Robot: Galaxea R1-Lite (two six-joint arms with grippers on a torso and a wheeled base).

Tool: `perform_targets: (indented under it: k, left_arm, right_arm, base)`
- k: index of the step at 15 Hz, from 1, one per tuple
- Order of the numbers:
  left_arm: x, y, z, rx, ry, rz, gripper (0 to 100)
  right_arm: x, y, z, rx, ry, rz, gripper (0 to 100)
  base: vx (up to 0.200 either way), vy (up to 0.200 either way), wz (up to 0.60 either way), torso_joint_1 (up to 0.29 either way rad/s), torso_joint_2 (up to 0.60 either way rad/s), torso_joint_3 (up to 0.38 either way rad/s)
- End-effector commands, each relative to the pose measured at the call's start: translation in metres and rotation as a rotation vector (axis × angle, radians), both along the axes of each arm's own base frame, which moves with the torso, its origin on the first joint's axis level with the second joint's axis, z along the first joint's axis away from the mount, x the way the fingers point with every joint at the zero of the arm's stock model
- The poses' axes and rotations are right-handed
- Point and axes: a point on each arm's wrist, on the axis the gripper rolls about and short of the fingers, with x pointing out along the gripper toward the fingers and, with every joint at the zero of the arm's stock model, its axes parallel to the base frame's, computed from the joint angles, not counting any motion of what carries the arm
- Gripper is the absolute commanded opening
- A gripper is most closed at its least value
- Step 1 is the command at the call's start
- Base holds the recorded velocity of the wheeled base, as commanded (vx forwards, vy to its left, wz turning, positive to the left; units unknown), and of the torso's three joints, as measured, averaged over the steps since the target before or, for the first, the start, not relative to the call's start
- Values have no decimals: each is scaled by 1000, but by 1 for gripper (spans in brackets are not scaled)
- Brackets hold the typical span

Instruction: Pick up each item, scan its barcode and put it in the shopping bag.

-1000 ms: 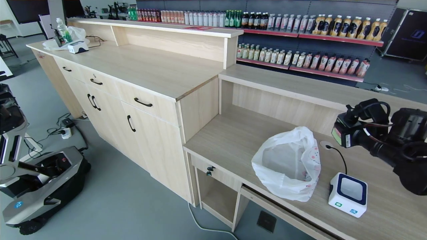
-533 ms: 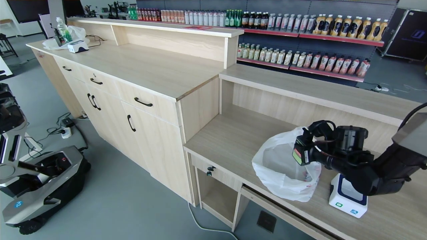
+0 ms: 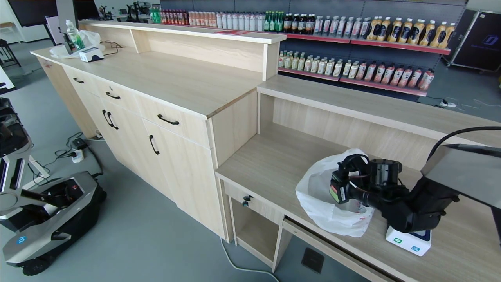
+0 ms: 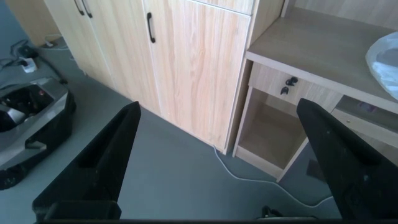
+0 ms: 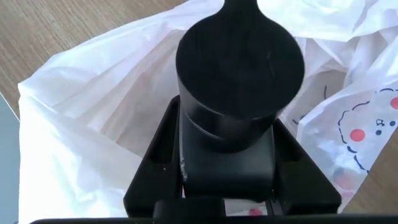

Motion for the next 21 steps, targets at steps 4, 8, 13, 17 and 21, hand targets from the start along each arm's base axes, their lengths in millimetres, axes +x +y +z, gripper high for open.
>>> perform_targets:
  k: [4, 8, 13, 17, 21]
  left_arm:
    - [0, 0, 0, 0, 2, 0, 100]
    - [0, 0, 0, 0, 2, 0, 100]
    - [0, 0, 0, 0, 0, 0, 100]
    - [0, 0, 0, 0, 0, 0, 100]
    - [0, 0, 0, 0, 2, 0, 100]
  right_arm:
    - [20, 19, -14, 10, -22, 39, 0]
    - [28, 27, -34, 12, -27, 54, 0]
    - [28, 27, -47, 10, -11, 54, 0]
    - [27, 25, -47, 15, -9, 49, 0]
    - [25, 26, 2, 78, -87, 39, 100]
  base:
    - [0, 0, 0, 0, 0, 0]
    - [0, 0, 0, 0, 0, 0]
    - [0, 0, 0, 0, 0, 0]
    - [0, 0, 0, 0, 0, 0]
    - [0, 0, 0, 0, 0, 0]
